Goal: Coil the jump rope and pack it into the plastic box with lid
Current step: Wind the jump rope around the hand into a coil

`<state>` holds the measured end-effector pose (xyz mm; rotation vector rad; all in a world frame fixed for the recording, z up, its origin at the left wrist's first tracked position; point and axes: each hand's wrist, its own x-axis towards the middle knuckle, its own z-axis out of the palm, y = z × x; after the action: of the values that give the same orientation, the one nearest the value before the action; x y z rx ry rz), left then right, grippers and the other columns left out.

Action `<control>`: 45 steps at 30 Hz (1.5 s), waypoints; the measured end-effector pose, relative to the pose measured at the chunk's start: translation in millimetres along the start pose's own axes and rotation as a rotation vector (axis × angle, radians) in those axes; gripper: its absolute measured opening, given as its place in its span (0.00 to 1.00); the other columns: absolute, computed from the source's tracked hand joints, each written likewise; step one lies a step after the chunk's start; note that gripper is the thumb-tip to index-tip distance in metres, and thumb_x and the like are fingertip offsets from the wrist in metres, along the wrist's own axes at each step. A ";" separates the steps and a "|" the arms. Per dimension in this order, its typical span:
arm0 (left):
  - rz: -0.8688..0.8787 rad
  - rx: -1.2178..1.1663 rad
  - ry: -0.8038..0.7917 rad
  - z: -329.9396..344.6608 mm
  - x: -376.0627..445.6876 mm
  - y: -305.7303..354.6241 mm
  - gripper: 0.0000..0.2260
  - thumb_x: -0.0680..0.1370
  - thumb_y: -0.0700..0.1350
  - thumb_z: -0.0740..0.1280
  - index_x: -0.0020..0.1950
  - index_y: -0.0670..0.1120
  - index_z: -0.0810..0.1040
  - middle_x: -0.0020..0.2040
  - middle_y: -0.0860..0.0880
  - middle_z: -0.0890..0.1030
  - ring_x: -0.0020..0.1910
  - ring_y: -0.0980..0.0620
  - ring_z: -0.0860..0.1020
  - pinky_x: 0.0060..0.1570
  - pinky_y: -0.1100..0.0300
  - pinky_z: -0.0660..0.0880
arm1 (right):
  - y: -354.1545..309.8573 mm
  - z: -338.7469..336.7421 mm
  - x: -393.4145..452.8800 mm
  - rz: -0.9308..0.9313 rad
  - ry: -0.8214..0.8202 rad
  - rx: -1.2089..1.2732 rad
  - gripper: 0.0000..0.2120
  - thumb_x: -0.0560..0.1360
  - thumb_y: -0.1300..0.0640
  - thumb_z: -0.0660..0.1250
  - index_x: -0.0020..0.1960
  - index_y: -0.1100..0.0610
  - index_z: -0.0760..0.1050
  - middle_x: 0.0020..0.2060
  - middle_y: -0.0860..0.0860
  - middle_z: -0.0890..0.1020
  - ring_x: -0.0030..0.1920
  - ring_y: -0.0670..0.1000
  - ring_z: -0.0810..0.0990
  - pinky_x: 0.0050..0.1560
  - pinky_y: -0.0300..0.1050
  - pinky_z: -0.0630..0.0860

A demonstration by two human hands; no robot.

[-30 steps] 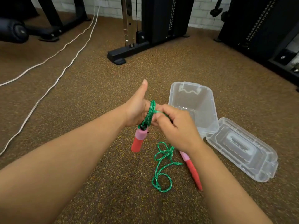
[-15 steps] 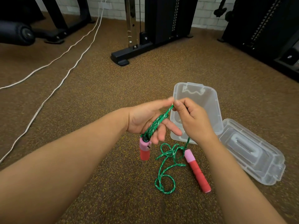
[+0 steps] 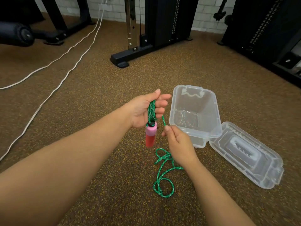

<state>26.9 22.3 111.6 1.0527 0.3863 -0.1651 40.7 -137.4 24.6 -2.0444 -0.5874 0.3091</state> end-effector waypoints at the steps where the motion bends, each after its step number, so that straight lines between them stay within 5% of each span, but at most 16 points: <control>1: 0.024 -0.023 0.032 -0.4 2.1 -0.6 0.14 0.81 0.51 0.59 0.54 0.44 0.79 0.29 0.52 0.82 0.25 0.59 0.77 0.27 0.67 0.74 | -2.6 0.4 -2.0 -0.014 -0.023 -0.047 0.15 0.81 0.46 0.55 0.42 0.51 0.75 0.25 0.45 0.70 0.28 0.45 0.69 0.33 0.46 0.66; 5: 0.082 -0.061 0.126 5.0 7.5 -1.5 0.20 0.81 0.53 0.56 0.65 0.40 0.73 0.44 0.48 0.85 0.33 0.56 0.83 0.32 0.65 0.78 | -15.3 0.3 -8.4 -0.097 -0.093 -0.210 0.14 0.81 0.45 0.53 0.43 0.48 0.72 0.27 0.44 0.71 0.29 0.45 0.69 0.31 0.45 0.63; 11: -0.006 -0.036 0.061 5.2 11.2 2.6 0.41 0.76 0.69 0.42 0.76 0.39 0.57 0.65 0.37 0.76 0.54 0.44 0.81 0.56 0.54 0.74 | -39.0 -12.4 -10.1 -0.231 -0.151 -0.260 0.13 0.81 0.47 0.56 0.41 0.49 0.73 0.28 0.41 0.72 0.31 0.41 0.69 0.32 0.45 0.63; 17: -0.172 0.235 -0.013 5.5 7.2 -1.3 0.50 0.68 0.76 0.34 0.75 0.40 0.58 0.64 0.38 0.77 0.62 0.44 0.77 0.50 0.55 0.71 | -58.4 -30.7 4.4 -0.287 -0.120 -0.131 0.13 0.74 0.48 0.57 0.40 0.51 0.77 0.29 0.43 0.76 0.32 0.45 0.73 0.36 0.50 0.73; 20: -0.192 0.366 -0.034 3.8 4.2 -1.6 0.53 0.66 0.77 0.32 0.73 0.40 0.63 0.63 0.34 0.76 0.68 0.42 0.70 0.67 0.48 0.62 | -62.3 -41.3 8.5 -0.307 -0.091 -0.069 0.12 0.76 0.48 0.59 0.39 0.50 0.78 0.26 0.43 0.76 0.29 0.46 0.73 0.36 0.52 0.73; 22: -0.178 0.403 -0.062 4.6 -1.6 -0.7 0.51 0.68 0.75 0.31 0.67 0.39 0.66 0.59 0.32 0.74 0.61 0.42 0.75 0.68 0.47 0.61 | -63.6 -47.2 11.4 -0.318 -0.071 -0.031 0.13 0.77 0.49 0.62 0.39 0.52 0.79 0.27 0.44 0.79 0.30 0.46 0.78 0.36 0.48 0.76; 23: -0.173 0.412 -0.099 4.6 -4.7 -0.2 0.53 0.68 0.75 0.30 0.55 0.34 0.76 0.48 0.34 0.82 0.55 0.41 0.77 0.65 0.49 0.65 | -63.8 -49.4 12.5 -0.316 -0.067 -0.007 0.13 0.78 0.51 0.63 0.39 0.53 0.79 0.27 0.43 0.80 0.30 0.43 0.79 0.36 0.44 0.76; 24: -0.179 0.409 -0.133 4.2 -7.3 0.1 0.50 0.68 0.75 0.30 0.46 0.34 0.72 0.42 0.39 0.77 0.53 0.41 0.77 0.61 0.50 0.68 | -63.0 -51.2 14.1 -0.311 -0.063 0.009 0.13 0.78 0.52 0.63 0.38 0.55 0.79 0.25 0.41 0.79 0.29 0.41 0.78 0.33 0.39 0.74; 25: -0.196 0.409 -0.168 3.1 -8.2 -0.3 0.54 0.67 0.75 0.30 0.55 0.31 0.75 0.49 0.31 0.78 0.52 0.40 0.78 0.58 0.51 0.70 | -63.1 -52.9 15.9 -0.315 -0.052 0.006 0.13 0.78 0.53 0.63 0.38 0.55 0.78 0.24 0.40 0.77 0.27 0.40 0.76 0.31 0.36 0.71; 27: -0.234 0.438 -0.203 -0.3 -9.2 -0.7 0.55 0.67 0.75 0.30 0.55 0.31 0.74 0.47 0.34 0.81 0.47 0.42 0.81 0.55 0.51 0.72 | -63.4 -56.5 18.6 -0.313 -0.022 -0.015 0.13 0.78 0.51 0.64 0.37 0.55 0.77 0.21 0.39 0.74 0.25 0.40 0.71 0.29 0.35 0.65; 31: -0.320 0.521 -0.292 0.7 -14.2 0.1 0.54 0.67 0.75 0.30 0.46 0.37 0.83 0.40 0.36 0.84 0.38 0.43 0.83 0.44 0.57 0.78 | -59.9 -63.3 26.4 -0.270 0.040 0.023 0.15 0.77 0.48 0.64 0.33 0.50 0.73 0.19 0.40 0.71 0.22 0.41 0.67 0.26 0.33 0.60; 35: -0.444 0.500 -0.504 -5.7 -12.7 2.2 0.55 0.66 0.77 0.35 0.64 0.34 0.74 0.37 0.39 0.84 0.33 0.47 0.83 0.40 0.58 0.78 | -48.5 -59.6 32.3 -0.202 0.061 0.077 0.16 0.78 0.45 0.61 0.33 0.50 0.73 0.17 0.43 0.67 0.21 0.42 0.64 0.26 0.36 0.59; 39: -0.351 0.509 -0.565 -2.8 -18.9 3.9 0.33 0.76 0.63 0.51 0.63 0.36 0.75 0.26 0.49 0.80 0.23 0.54 0.77 0.33 0.59 0.72 | -29.9 -40.9 33.3 -0.105 0.069 0.224 0.17 0.78 0.45 0.61 0.34 0.52 0.73 0.23 0.45 0.68 0.27 0.43 0.65 0.31 0.42 0.63; 42: -0.241 0.402 -0.484 -3.0 -20.9 2.2 0.22 0.78 0.52 0.56 0.61 0.37 0.76 0.23 0.52 0.75 0.20 0.57 0.71 0.28 0.63 0.69 | -17.6 -22.4 29.0 -0.063 0.011 0.415 0.24 0.77 0.41 0.60 0.40 0.62 0.76 0.31 0.65 0.74 0.36 0.48 0.71 0.41 0.46 0.68; 45: -0.179 0.222 -0.371 -6.4 -17.9 3.4 0.21 0.78 0.51 0.57 0.62 0.38 0.76 0.24 0.52 0.75 0.21 0.57 0.72 0.27 0.65 0.70 | -12.0 -8.8 18.4 0.009 0.061 0.348 0.18 0.81 0.48 0.56 0.38 0.53 0.77 0.24 0.47 0.70 0.27 0.42 0.65 0.30 0.41 0.62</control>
<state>10.0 28.7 118.6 1.1766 0.1261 -0.5653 56.9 -129.1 39.7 -1.7156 -0.4521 0.3286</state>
